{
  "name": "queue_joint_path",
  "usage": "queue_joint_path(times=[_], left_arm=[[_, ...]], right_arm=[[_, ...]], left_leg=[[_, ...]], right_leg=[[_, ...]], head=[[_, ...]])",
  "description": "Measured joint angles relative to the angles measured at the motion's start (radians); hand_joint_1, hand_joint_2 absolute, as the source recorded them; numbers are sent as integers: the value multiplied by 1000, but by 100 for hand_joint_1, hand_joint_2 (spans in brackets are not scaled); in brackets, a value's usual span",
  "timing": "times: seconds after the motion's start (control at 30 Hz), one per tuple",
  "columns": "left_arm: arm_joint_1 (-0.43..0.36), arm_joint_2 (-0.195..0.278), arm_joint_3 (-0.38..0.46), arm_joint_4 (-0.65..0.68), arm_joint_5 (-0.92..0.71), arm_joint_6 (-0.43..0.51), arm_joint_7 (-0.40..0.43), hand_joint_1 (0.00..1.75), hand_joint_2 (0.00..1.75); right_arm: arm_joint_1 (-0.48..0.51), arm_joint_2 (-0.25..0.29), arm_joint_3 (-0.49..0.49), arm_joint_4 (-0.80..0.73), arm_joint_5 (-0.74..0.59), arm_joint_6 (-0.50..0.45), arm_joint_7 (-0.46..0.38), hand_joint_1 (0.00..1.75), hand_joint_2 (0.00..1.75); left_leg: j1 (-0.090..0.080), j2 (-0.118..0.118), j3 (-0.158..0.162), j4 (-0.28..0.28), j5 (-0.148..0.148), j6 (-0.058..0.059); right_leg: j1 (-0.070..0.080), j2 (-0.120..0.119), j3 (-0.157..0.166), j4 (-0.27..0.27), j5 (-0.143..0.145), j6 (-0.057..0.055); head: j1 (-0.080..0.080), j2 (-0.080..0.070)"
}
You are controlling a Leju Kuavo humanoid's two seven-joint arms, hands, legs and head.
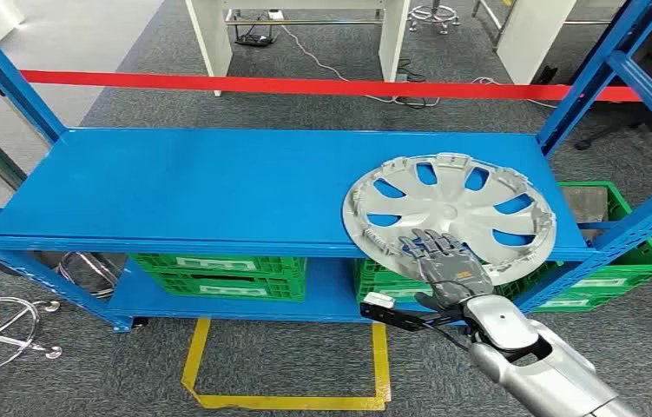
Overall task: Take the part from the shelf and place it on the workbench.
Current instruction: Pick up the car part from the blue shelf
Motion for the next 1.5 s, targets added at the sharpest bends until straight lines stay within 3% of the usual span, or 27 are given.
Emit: queue_joint_path(times=[0.6, 0.63, 0.73, 0.77, 1.5], left_arm=[[-12, 3, -55, -23, 61, 48, 9, 0, 0], [-13, 3, -59, -23, 64, 50, 9, 0, 0], [-16, 3, -68, -26, 73, 55, 9, 0, 0], [-17, 3, -72, -27, 76, 58, 9, 0, 0], [-31, 2, -108, -35, 118, 64, -21, 0, 0]], right_arm=[[1, 7, -15, 49, 107, 44, 62, 1, 175], [1, 7, -17, 50, 113, 45, 66, 15, 175], [0, 11, -23, 55, 129, 47, 80, 145, 175], [0, 13, -26, 57, 135, 48, 85, 175, 175], [8, 54, -66, 59, 145, -67, 59, 175, 175]], left_leg=[[0, 0, 0, 0, 0, 0], [0, 0, 0, 0, 0, 0], [0, 0, 0, 0, 0, 0], [0, 0, 0, 0, 0, 0], [0, 0, 0, 0, 0, 0]], right_leg=[[0, 0, 0, 0, 0, 0], [0, 0, 0, 0, 0, 0], [0, 0, 0, 0, 0, 0], [0, 0, 0, 0, 0, 0], [0, 0, 0, 0, 0, 0]], head=[[0, 0], [0, 0], [0, 0], [0, 0], [0, 0]])
